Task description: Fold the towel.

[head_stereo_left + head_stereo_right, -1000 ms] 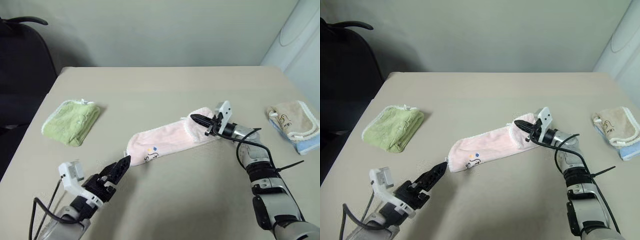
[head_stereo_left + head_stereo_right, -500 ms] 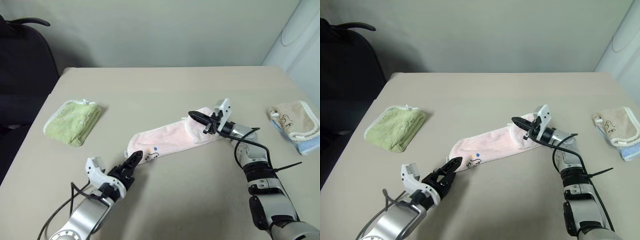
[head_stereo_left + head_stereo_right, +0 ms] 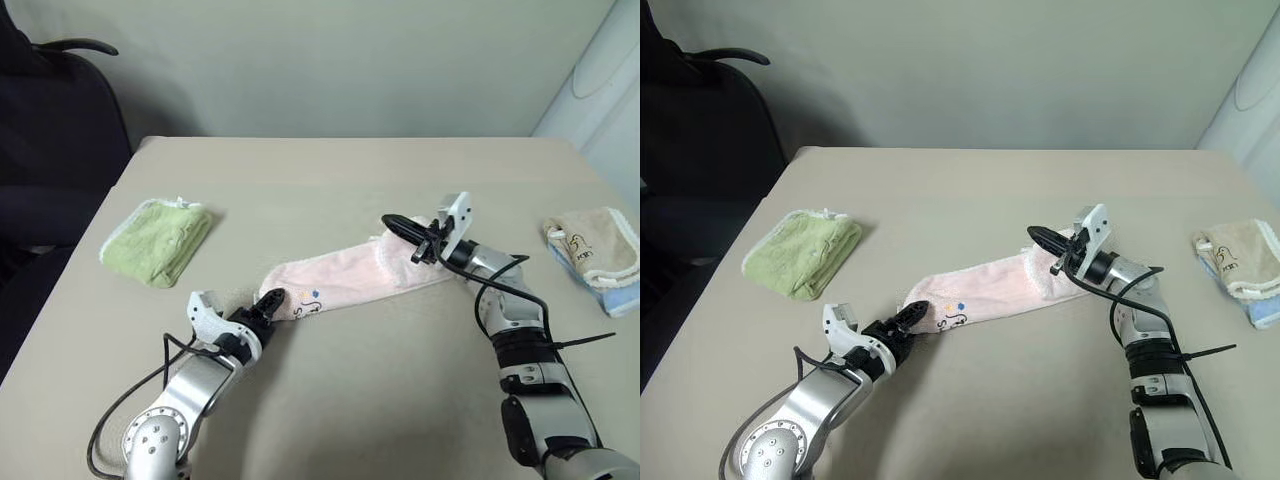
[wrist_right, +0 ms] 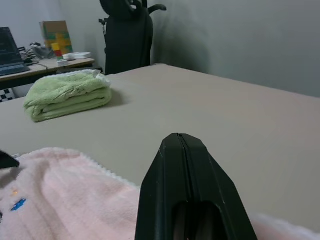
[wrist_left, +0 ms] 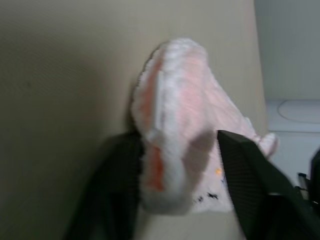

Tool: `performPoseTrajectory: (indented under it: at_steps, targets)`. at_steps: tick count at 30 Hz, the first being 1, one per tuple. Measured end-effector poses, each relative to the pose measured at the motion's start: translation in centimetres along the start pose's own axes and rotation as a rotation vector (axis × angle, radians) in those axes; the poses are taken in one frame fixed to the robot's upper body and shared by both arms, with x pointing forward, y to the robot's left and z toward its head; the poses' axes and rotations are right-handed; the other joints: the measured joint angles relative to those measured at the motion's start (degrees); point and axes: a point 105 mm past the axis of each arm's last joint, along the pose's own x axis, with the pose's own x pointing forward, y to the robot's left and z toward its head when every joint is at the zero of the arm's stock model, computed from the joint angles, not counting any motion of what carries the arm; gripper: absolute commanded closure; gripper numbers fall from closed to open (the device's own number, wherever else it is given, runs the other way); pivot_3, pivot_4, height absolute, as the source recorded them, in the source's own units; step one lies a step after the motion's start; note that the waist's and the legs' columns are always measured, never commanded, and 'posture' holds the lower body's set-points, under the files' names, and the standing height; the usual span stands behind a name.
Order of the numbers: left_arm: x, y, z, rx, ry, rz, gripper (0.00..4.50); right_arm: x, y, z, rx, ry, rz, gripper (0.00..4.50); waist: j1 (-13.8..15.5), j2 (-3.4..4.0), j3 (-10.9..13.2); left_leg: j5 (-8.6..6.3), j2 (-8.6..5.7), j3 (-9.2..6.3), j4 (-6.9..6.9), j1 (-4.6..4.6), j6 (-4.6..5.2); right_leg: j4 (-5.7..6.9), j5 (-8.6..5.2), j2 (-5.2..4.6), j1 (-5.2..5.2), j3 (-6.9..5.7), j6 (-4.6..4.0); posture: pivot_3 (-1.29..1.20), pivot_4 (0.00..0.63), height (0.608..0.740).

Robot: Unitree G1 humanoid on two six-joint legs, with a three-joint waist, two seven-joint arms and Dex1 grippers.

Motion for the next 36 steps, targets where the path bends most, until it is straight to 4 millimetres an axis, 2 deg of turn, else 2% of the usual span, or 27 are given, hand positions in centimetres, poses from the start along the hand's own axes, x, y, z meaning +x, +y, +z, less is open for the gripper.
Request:
performPoseTrajectory:
  at_steps: [3, 4, 10, 13, 17, 20, 22, 25, 27, 29, 31, 33, 36]
  targets:
    - [0.1, 0.3, 0.3, -0.014, -0.018, 0.008, 4.29, -0.1, -0.2, 0.1, -0.001, -0.003, -0.012, 4.5, -0.2, -0.08, 0.1, -0.07, 0.16, 0.06, -0.03, -0.09, -0.11, -0.04, -0.04, 0.11, -0.12, 0.0, -0.07, 0.0, 0.15, 0.74]
    - [0.0, 0.0, 0.5, -0.023, -0.029, -0.003, 4.45, -0.2, -0.2, 0.0, 0.001, -0.002, -0.016, 4.5, -0.3, -0.08, 0.1, -0.07, 0.18, 0.08, -0.04, -0.15, -0.12, -0.03, -0.04, 0.12, -0.19, 0.01, -0.07, 0.0, 0.15, 0.74]
    - [-0.3, -0.1, 1.4, -0.031, -0.072, -0.017, 4.45, -0.2, -0.3, -0.1, 0.004, 0.0, -0.022, 4.5, -0.7, -0.15, 0.2, -0.08, 0.26, 0.07, -0.06, -0.14, -0.1, -0.02, -0.04, 0.21, -0.23, 0.06, -0.06, 0.0, 0.15, 0.74]
    - [-1.1, -0.5, 3.3, -0.007, -0.142, -0.046, 4.45, -0.2, -0.3, -0.1, 0.003, -0.001, -0.024, 4.5, -0.8, -0.21, 0.3, -0.09, 0.3, 0.02, -0.06, -0.14, -0.08, -0.02, -0.04, 0.26, -0.24, 0.08, -0.07, 0.0, 0.15, 0.74]
    - [-3.2, -1.4, 7.8, 0.113, -0.269, -0.093, 4.45, -0.3, -0.4, -0.1, 0.001, -0.003, -0.031, 4.5, -1.0, -0.26, 0.4, -0.11, 0.36, -0.06, -0.07, -0.14, -0.07, -0.01, -0.04, 0.36, -0.28, 0.22, -0.07, 0.0, 0.15, 0.74]
    - [-3.9, -3.5, 9.5, 0.231, -0.28, -0.164, 4.45, -0.3, -0.6, -0.1, -0.001, -0.007, -0.045, 4.5, -0.9, -0.32, 0.5, -0.1, 0.35, -0.29, -0.05, -0.14, -0.08, -0.01, -0.03, 0.39, -0.27, 0.25, -0.07, 0.0, 0.15, 0.74]
    - [-3.8, -5.3, 9.4, 0.294, -0.251, -0.224, 4.45, -0.5, -0.9, -0.2, -0.001, -0.008, -0.059, 4.5, -0.7, -0.32, 0.5, -0.08, 0.31, -0.48, -0.05, -0.16, -0.12, -0.01, -0.02, 0.37, -0.27, 0.3, -0.05, 0.0, 0.15, 0.74]
    - [-2.6, -9.5, 7.5, 0.41, -0.149, -0.361, 4.45, -0.5, -1.5, 0.0, -0.003, -0.017, -0.09, 4.5, -0.5, -0.29, 0.5, -0.07, 0.26, -0.55, -0.03, -0.17, -0.15, -0.02, 0.01, 0.33, -0.29, 0.31, -0.02, 0.0, 0.15, 0.74]
    - [-1.7, -12.0, 5.5, 0.466, -0.069, -0.45, 4.45, -0.7, -2.2, 0.2, -0.008, -0.026, -0.128, 4.5, -0.4, -0.31, 0.5, -0.03, 0.23, -0.64, -0.01, -0.26, -0.21, -0.04, 0.02, 0.32, -0.33, 0.23, -0.01, 0.0, 0.15, 0.74]
    - [-0.2, -14.7, 2.6, 0.552, 0.049, -0.542, 4.45, -1.0, -3.0, 0.2, -0.018, -0.033, -0.182, 4.5, -0.2, -0.31, 0.5, -0.02, 0.22, -0.72, 0.06, -0.34, -0.22, -0.04, 0.06, 0.29, -0.34, 0.16, 0.03, 0.0, 0.15, 0.74]
    - [1.0, -16.6, -0.5, 0.658, 0.166, -0.609, 4.45, -1.2, -3.6, 0.4, -0.027, -0.042, -0.227, 4.5, -0.4, -0.3, 0.5, -0.02, 0.21, -0.65, 0.05, -0.4, -0.21, -0.06, 0.11, 0.24, -0.4, 0.21, 0.06, 0.0, 0.15, 0.74]
    - [2.4, -17.3, -3.6, 0.758, 0.286, -0.636, 4.45, -1.6, -4.3, 0.6, -0.034, -0.052, -0.275, 4.5, -0.4, -0.31, 0.6, 0.0, 0.2, -0.64, 0.07, -0.56, -0.22, -0.06, 0.13, 0.21, -0.57, 0.19, 0.1, 0.0, 0.15, 0.74]
    - [4.3, -17.0, -7.7, 0.91, 0.455, -0.645, 4.45, -2.8, -5.3, 0.8, -0.045, -0.062, -0.348, 4.5, -0.6, -0.28, 0.6, 0.09, 0.21, -0.57, 0.1, -0.83, -0.22, -0.05, 0.18, 0.2, -0.83, 0.25, 0.2, 0.0, 0.15, 0.74]
